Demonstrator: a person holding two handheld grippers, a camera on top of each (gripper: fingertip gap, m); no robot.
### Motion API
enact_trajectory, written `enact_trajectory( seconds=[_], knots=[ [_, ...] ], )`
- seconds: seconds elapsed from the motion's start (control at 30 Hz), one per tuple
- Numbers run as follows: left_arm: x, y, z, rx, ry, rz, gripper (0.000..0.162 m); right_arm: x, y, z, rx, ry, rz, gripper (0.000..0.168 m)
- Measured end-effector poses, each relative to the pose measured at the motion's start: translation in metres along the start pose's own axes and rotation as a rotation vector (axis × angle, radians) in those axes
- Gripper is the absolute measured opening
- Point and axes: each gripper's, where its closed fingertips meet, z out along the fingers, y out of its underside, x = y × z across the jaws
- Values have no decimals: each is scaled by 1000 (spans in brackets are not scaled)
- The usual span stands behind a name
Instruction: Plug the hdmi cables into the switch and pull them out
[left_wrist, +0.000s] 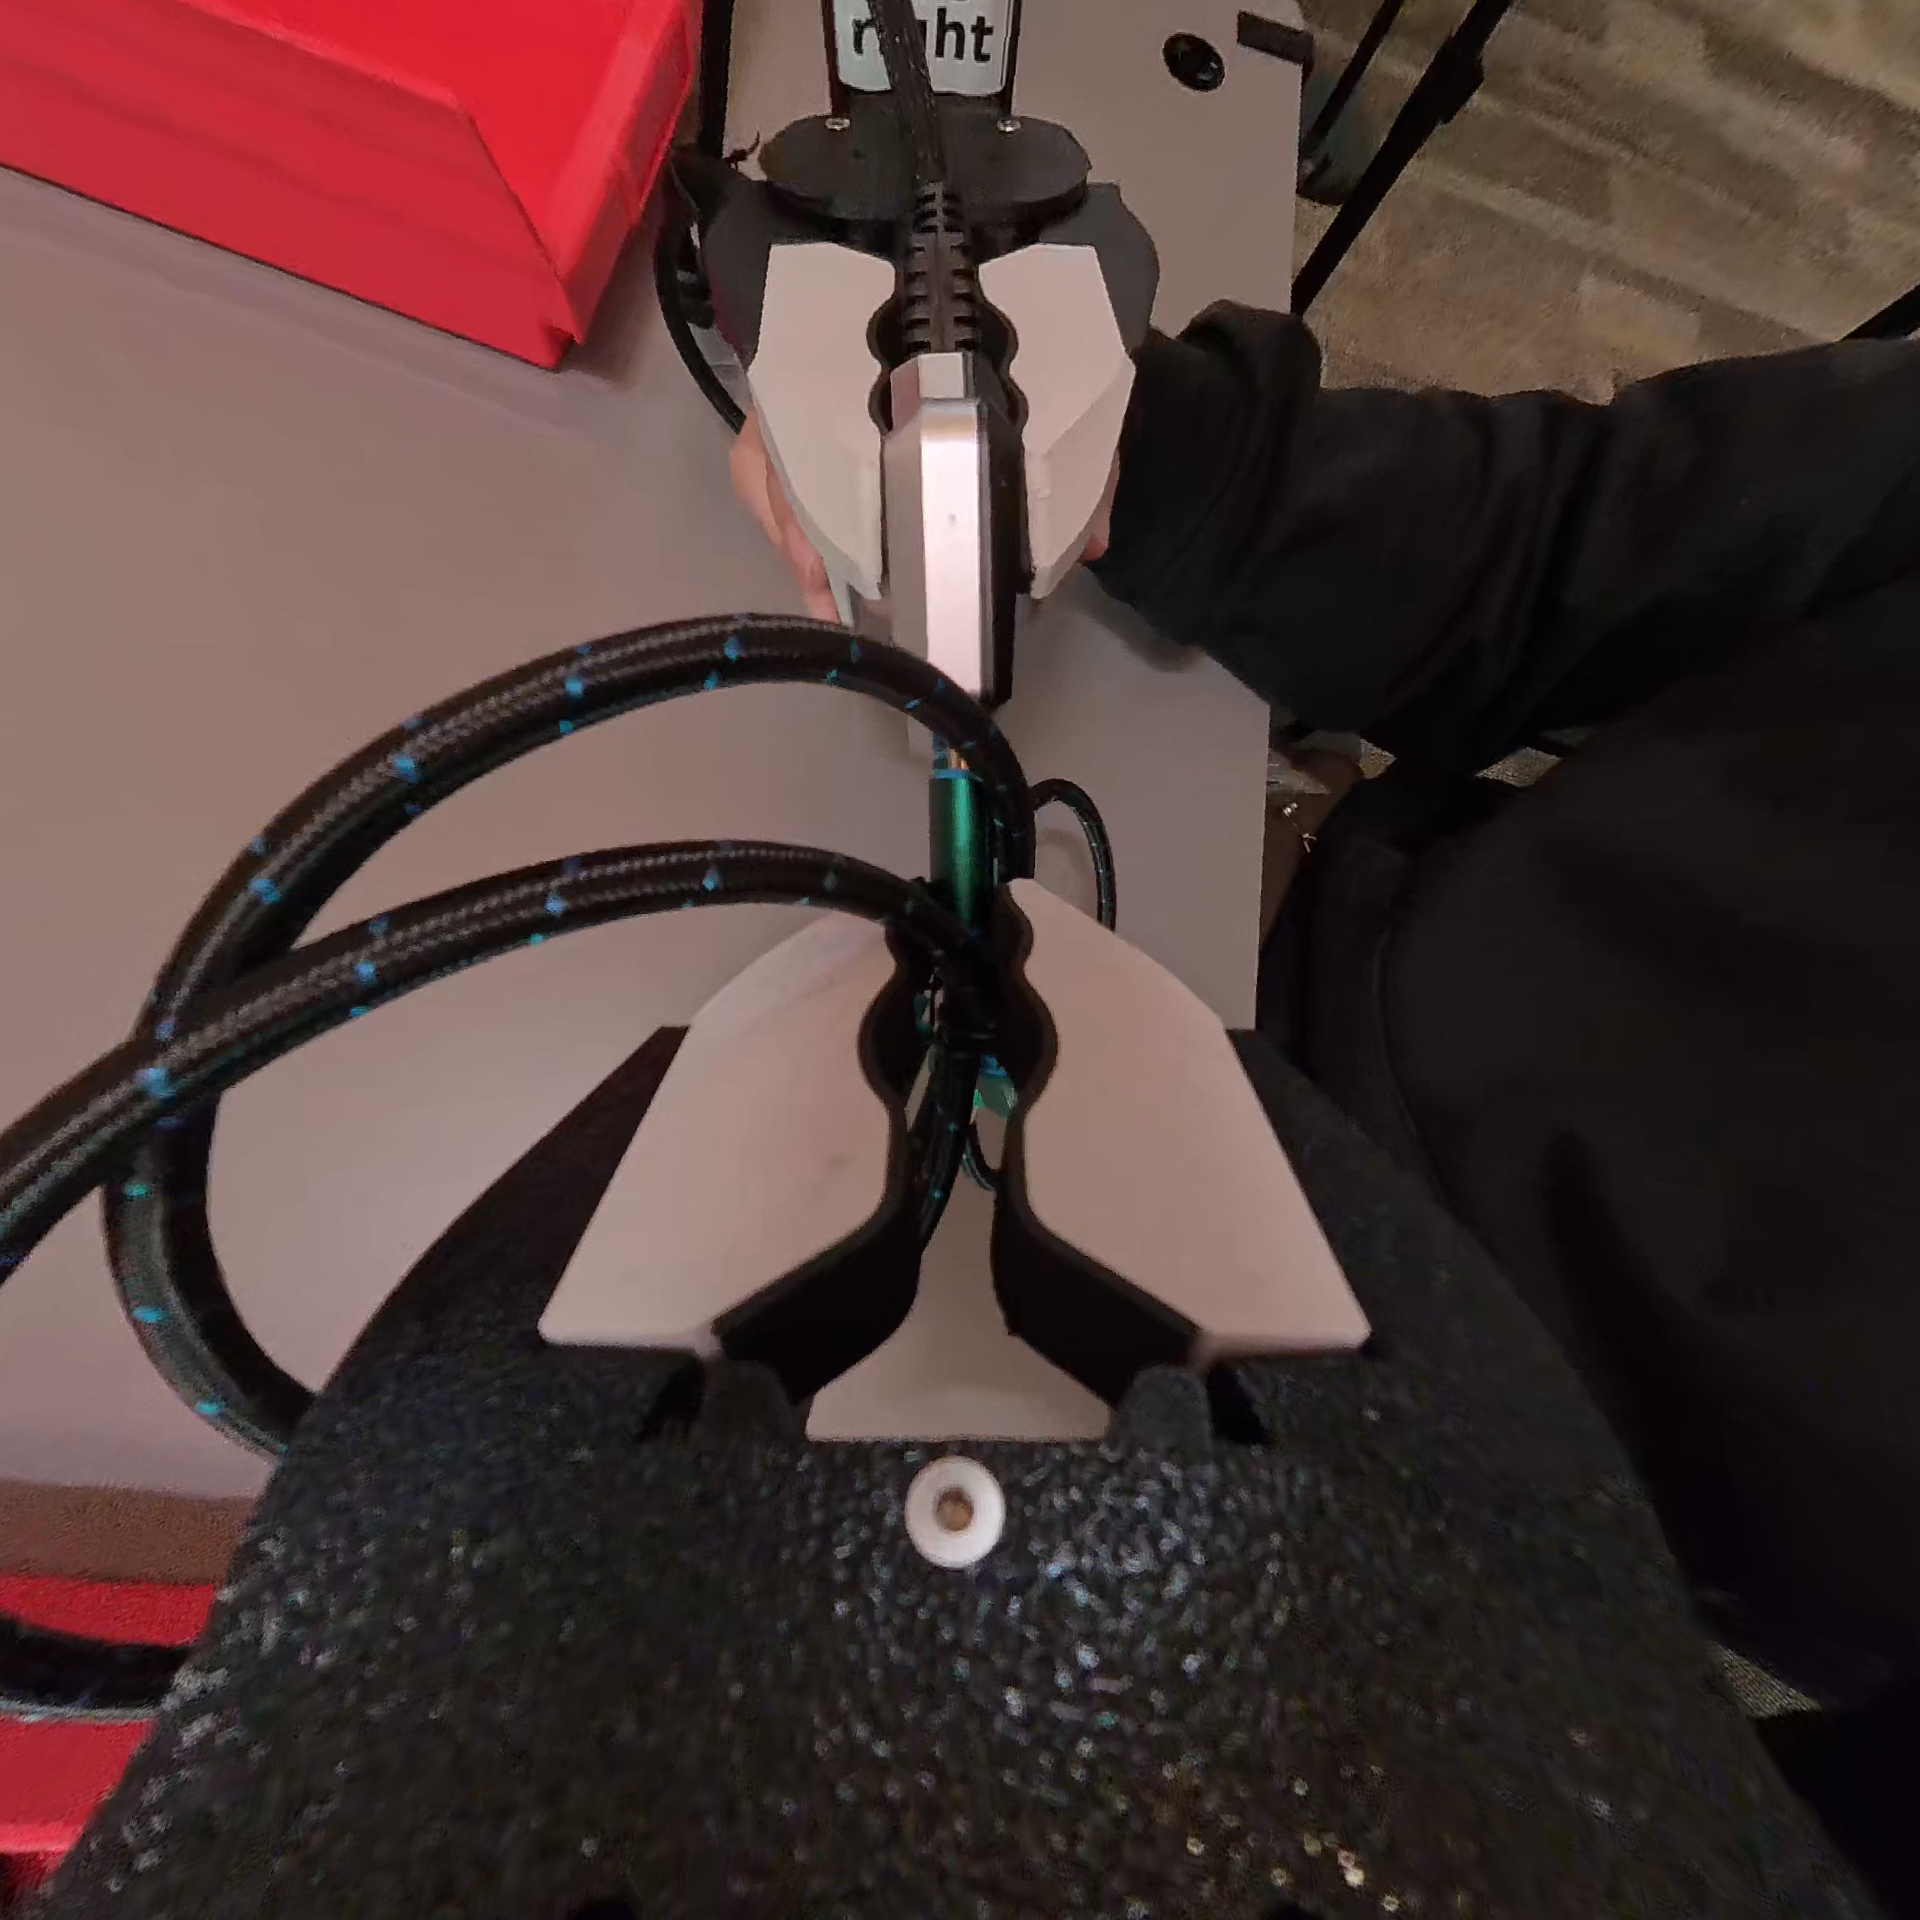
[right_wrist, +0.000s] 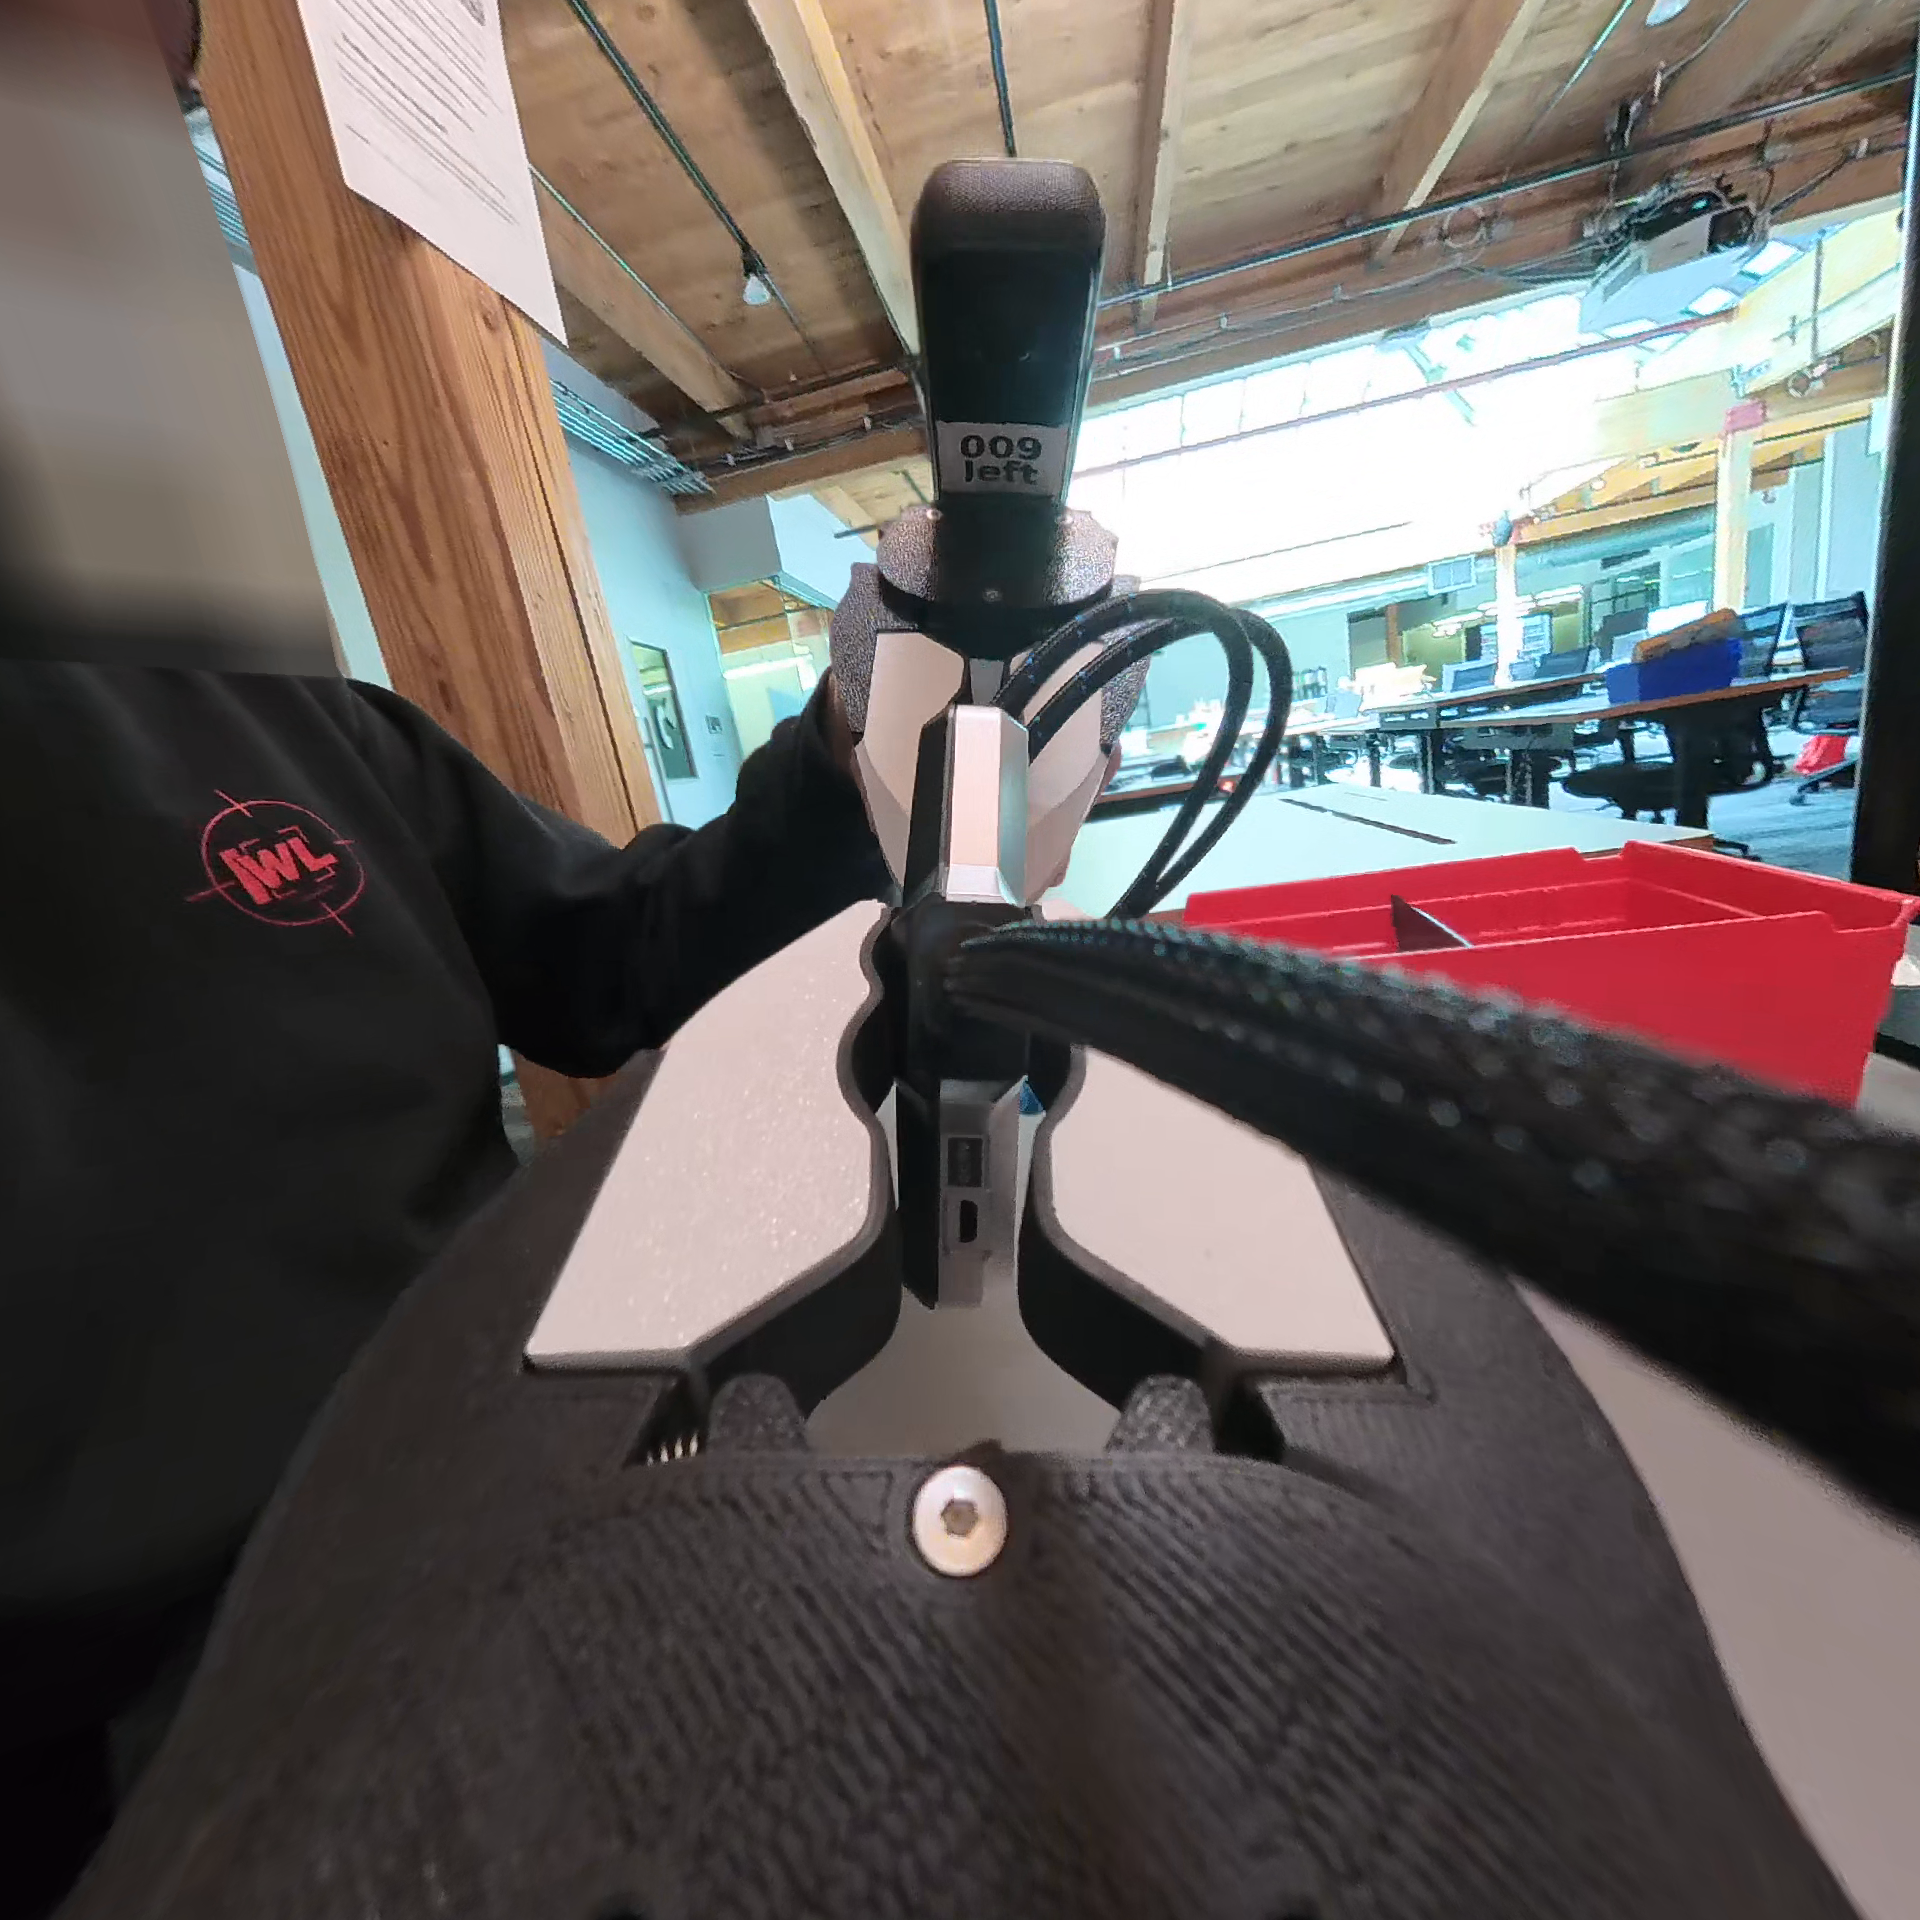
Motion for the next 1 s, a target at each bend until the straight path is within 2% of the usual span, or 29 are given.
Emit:
enact_trajectory(
  seconds=[0.2,0.33,0.47,0.53,0.6,0.87,1.0],
  knots=[
    [-1,0,-1,-45,-13,-41,11,3,2,0,18,-3,47,22],
    [-7,0,0,-38,-44,-14,10,7,6,0,-28,36,50,24],
    [-8,-13,-5,89,-72,54,10,8,0,-1,14,35,75,25],
    [-9,-23,-13,178,-73,44,10,9,-2,0,37,38,82,24],
    [-12,-32,-19,264,-53,-5,9,10,6,3,-14,54,67,24],
    [-14,-35,-17,318,-70,25,11,13,-2,2,27,87,-18,23],
    [-14,-30,-16,281,-71,12,11,13,-1,3,22,88,-22,22]
  ],
)
